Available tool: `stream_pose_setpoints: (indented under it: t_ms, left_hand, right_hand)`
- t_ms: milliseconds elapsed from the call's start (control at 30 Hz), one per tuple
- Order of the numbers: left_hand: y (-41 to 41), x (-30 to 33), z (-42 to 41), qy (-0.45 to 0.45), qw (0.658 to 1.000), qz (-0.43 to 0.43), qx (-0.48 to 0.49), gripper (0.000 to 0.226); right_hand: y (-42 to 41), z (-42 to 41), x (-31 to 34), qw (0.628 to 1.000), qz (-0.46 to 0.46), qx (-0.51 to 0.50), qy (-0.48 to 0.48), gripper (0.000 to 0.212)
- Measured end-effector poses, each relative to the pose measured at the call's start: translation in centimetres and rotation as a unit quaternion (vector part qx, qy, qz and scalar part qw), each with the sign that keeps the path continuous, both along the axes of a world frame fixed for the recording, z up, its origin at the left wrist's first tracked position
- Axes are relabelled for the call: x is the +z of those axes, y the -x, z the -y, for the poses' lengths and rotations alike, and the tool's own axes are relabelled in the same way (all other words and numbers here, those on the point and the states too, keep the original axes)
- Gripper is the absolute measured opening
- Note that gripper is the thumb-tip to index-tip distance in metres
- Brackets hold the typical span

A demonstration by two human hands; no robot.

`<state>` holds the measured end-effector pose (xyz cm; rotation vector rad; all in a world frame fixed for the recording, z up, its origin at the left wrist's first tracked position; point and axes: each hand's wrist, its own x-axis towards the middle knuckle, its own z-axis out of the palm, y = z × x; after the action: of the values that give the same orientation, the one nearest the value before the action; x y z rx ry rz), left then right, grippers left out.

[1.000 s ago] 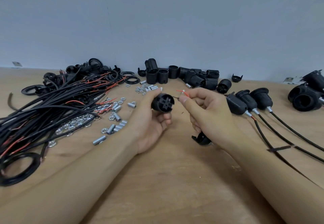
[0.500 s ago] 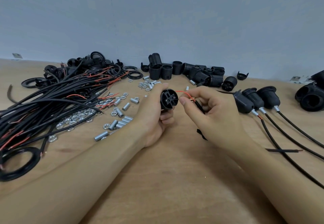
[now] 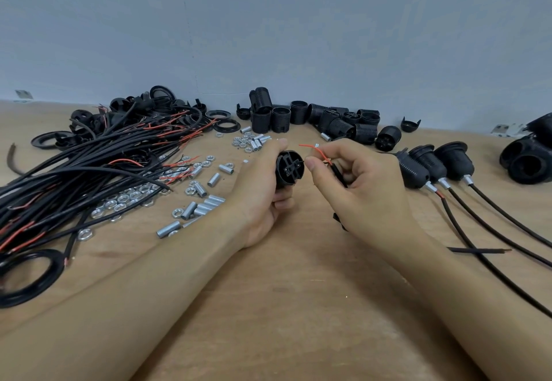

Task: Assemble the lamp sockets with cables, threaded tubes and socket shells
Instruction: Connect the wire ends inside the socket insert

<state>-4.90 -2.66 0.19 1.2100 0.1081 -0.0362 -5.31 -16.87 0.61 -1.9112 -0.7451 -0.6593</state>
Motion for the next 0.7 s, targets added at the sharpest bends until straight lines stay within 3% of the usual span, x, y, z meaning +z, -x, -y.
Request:
stream_pose_setpoints:
  t_ms: [233,700]
  left_hand:
    - [-0.08,-0.2,0.12,-0.028,1.0,0.009,0.006,0.032]
    - [-0.07,-0.2,-0.02,-0.031,0.999,-0.009,-0.002,0.033]
  right_hand:
    - [0.19,-0.2,0.15,0.998,0.027,-0.034,0.049,0.005]
    - [0.34,-0.35,-0.04,0.999,0.006,-0.03,0.03,0.009]
